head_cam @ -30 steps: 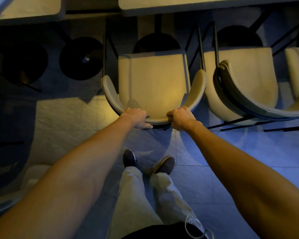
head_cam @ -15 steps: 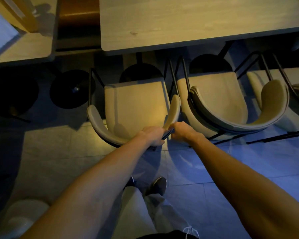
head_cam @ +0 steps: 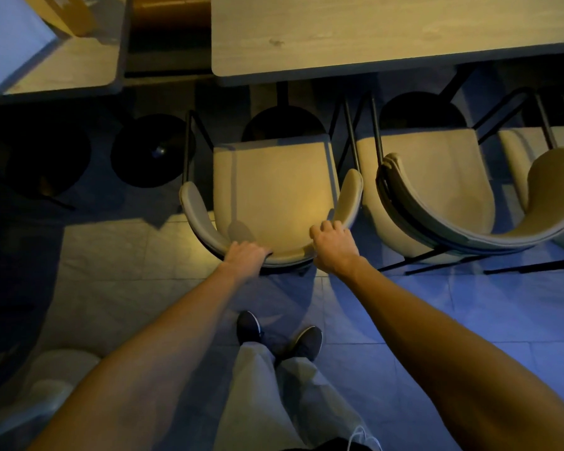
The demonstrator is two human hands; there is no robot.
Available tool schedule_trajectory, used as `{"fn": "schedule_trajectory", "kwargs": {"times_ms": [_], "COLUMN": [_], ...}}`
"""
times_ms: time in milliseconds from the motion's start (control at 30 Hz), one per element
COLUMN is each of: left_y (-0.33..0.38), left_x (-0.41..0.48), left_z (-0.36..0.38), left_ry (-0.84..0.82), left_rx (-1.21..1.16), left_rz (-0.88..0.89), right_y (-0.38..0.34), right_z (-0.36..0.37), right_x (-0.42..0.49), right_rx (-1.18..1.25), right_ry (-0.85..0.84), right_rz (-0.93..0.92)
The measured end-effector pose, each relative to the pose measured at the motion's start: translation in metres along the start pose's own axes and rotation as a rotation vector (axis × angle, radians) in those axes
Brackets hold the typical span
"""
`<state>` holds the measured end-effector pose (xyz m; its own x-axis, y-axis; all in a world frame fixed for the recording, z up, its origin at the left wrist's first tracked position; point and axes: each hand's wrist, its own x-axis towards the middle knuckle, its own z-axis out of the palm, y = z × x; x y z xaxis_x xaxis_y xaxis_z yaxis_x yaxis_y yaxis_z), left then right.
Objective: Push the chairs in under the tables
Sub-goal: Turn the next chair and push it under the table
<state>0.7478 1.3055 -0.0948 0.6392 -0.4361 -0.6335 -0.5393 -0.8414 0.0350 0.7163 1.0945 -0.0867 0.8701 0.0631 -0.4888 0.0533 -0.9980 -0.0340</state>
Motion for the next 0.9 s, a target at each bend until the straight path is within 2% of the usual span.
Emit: {"fn": "schedule_trajectory", "kwargs": {"times_ms": [133, 233, 533, 667, 900], "left_y": [-0.005, -0.002, -0.011, -0.031, -0.035], "left_x": [-0.004, -0.006, -0.004, -0.002, -0.003], "left_z": [0.010, 0.018, 0.019, 0.017, 0.018], "left_ry": [0.100, 0.164, 0.208, 0.169, 0.178], "left_rx": [0.029, -0.003, 0.001, 0.039, 0.076], "left_rz": [-0.026, -0.050, -0.051, -0.077, -0.084], "right_y": [-0.014, -0.016, -0.020, -0.036, -0.044], "right_z": [0.003, 0.000, -0.009, -0.011, -0.012], "right_x": [0.007, 0.008, 0.007, 0.012, 0.015], "right_rx": [-0.179, -0.260, -0.285, -0.279, -0.243], "right_ry": [-0.106, -0.059, -0.030, 0.026, 0.017], "right_rz": [-0.022, -0.027, -0.109, -0.116, -0.109]}}
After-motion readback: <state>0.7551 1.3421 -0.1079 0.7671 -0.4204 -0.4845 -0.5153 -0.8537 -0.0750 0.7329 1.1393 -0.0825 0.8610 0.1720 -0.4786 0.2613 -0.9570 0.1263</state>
